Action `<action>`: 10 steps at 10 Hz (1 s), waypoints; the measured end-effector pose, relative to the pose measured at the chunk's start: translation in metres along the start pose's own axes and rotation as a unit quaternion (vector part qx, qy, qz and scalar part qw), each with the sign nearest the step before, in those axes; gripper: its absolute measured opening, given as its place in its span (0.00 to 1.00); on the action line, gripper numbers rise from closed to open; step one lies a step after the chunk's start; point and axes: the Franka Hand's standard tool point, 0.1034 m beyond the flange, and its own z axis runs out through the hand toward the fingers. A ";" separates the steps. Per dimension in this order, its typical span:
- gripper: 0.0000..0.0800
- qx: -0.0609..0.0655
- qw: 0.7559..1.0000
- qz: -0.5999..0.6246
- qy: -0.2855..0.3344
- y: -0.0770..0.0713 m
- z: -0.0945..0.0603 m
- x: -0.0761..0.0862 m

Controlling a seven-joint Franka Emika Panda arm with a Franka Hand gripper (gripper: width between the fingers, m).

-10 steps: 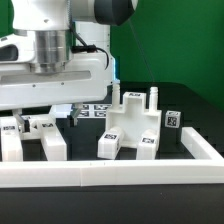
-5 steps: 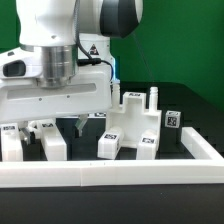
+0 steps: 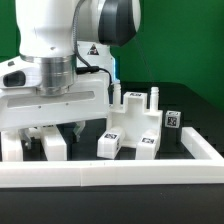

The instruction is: Assemble chair

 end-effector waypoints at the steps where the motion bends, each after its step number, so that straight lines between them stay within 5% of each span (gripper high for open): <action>1: 0.53 0.000 1.000 -0.001 0.000 -0.002 0.000 0.001; 2: 0.53 0.000 1.000 -0.002 0.000 -0.003 0.000 0.002; 3: 0.36 0.000 1.000 -0.002 0.000 -0.003 0.000 0.002; 10: 0.36 0.001 1.000 0.031 0.003 -0.004 -0.008 -0.001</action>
Offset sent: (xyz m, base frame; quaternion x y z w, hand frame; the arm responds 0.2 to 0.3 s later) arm 0.0000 0.0000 0.0000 0.0000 0.0000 0.0000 1.0000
